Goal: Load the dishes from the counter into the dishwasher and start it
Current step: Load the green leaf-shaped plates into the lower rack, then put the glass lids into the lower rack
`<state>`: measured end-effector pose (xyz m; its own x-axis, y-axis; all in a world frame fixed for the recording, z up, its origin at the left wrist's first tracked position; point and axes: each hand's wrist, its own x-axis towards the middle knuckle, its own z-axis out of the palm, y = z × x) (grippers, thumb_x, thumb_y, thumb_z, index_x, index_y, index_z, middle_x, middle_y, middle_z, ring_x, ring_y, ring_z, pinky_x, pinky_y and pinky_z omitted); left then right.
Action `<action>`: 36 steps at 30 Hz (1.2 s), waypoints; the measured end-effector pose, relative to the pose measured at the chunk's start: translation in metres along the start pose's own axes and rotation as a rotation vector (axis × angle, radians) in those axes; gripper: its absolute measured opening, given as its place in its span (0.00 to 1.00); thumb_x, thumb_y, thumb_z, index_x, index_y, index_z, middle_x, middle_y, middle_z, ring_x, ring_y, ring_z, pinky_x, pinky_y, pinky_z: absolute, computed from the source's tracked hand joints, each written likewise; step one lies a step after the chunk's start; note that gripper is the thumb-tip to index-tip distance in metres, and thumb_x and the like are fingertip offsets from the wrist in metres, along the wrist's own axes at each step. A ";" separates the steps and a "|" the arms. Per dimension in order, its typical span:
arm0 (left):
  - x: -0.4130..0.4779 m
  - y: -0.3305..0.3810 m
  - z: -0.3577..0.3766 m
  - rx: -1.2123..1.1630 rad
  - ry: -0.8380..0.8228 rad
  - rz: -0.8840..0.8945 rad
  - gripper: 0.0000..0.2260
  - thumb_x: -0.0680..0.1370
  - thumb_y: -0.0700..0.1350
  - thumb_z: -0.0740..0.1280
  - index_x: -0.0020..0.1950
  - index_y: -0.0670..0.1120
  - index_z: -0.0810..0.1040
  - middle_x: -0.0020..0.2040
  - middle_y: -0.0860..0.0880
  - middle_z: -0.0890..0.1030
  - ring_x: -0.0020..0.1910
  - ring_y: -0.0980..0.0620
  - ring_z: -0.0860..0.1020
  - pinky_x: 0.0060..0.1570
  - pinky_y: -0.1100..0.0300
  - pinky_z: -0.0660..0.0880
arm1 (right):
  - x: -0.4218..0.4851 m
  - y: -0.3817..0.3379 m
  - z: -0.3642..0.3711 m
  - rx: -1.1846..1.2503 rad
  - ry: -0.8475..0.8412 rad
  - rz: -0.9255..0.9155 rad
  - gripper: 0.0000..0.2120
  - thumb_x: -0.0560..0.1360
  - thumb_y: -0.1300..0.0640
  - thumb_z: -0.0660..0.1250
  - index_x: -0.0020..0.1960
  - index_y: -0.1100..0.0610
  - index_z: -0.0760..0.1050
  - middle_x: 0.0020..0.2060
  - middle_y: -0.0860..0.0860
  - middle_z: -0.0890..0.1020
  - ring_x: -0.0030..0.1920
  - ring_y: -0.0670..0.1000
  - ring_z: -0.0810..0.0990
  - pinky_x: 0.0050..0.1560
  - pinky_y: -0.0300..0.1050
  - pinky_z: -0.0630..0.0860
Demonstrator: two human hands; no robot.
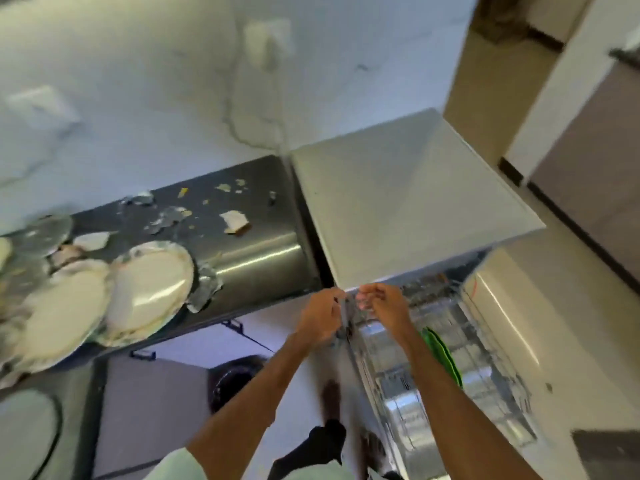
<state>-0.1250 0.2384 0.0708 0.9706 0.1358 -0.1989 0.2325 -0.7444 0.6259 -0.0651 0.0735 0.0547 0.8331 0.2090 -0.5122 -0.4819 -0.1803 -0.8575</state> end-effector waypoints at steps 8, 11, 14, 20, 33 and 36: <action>-0.053 -0.097 -0.157 -0.049 0.362 -0.212 0.15 0.77 0.38 0.63 0.60 0.47 0.81 0.57 0.49 0.83 0.56 0.48 0.80 0.59 0.53 0.76 | -0.016 -0.102 0.159 -0.344 -0.268 -0.240 0.13 0.79 0.69 0.59 0.51 0.59 0.81 0.42 0.55 0.87 0.37 0.50 0.85 0.32 0.41 0.79; -0.069 -0.142 -0.205 -0.070 0.437 -0.307 0.12 0.76 0.37 0.64 0.56 0.46 0.83 0.53 0.46 0.85 0.52 0.46 0.82 0.55 0.51 0.78 | -0.015 -0.121 0.227 -0.427 -0.351 -0.277 0.13 0.78 0.69 0.60 0.50 0.59 0.81 0.42 0.55 0.87 0.36 0.49 0.84 0.30 0.40 0.79; -0.084 -0.194 -0.243 -0.111 0.479 -0.396 0.12 0.74 0.38 0.66 0.54 0.47 0.83 0.55 0.47 0.84 0.50 0.46 0.82 0.53 0.51 0.78 | -0.006 -0.132 0.293 -0.523 -0.421 -0.262 0.11 0.77 0.68 0.61 0.50 0.59 0.81 0.42 0.54 0.87 0.35 0.47 0.83 0.30 0.38 0.78; -0.111 -0.290 -0.290 -0.200 0.460 -0.580 0.11 0.75 0.38 0.64 0.53 0.48 0.81 0.58 0.49 0.81 0.58 0.48 0.79 0.59 0.53 0.75 | 0.016 -0.126 0.412 -0.642 -0.479 -0.206 0.11 0.76 0.70 0.61 0.49 0.62 0.81 0.42 0.58 0.86 0.34 0.49 0.80 0.27 0.39 0.75; -0.175 -0.399 -0.329 -0.382 0.465 -0.873 0.17 0.70 0.45 0.60 0.54 0.49 0.82 0.59 0.48 0.81 0.58 0.45 0.80 0.59 0.50 0.77 | 0.023 -0.103 0.562 -0.878 -0.651 -0.285 0.11 0.73 0.66 0.66 0.41 0.54 0.84 0.43 0.52 0.86 0.44 0.55 0.85 0.44 0.53 0.84; -0.181 -0.398 -0.337 -0.395 0.518 -0.930 0.14 0.73 0.42 0.62 0.56 0.48 0.81 0.60 0.49 0.80 0.59 0.46 0.79 0.60 0.53 0.76 | 0.022 -0.105 0.591 -0.896 -0.714 -0.330 0.10 0.73 0.66 0.67 0.45 0.57 0.85 0.45 0.52 0.86 0.47 0.53 0.83 0.50 0.55 0.83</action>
<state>-0.3721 0.7303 0.1121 0.2991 0.8506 -0.4325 0.7911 0.0325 0.6109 -0.1571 0.6652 0.1046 0.4051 0.8077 -0.4283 0.3249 -0.5651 -0.7584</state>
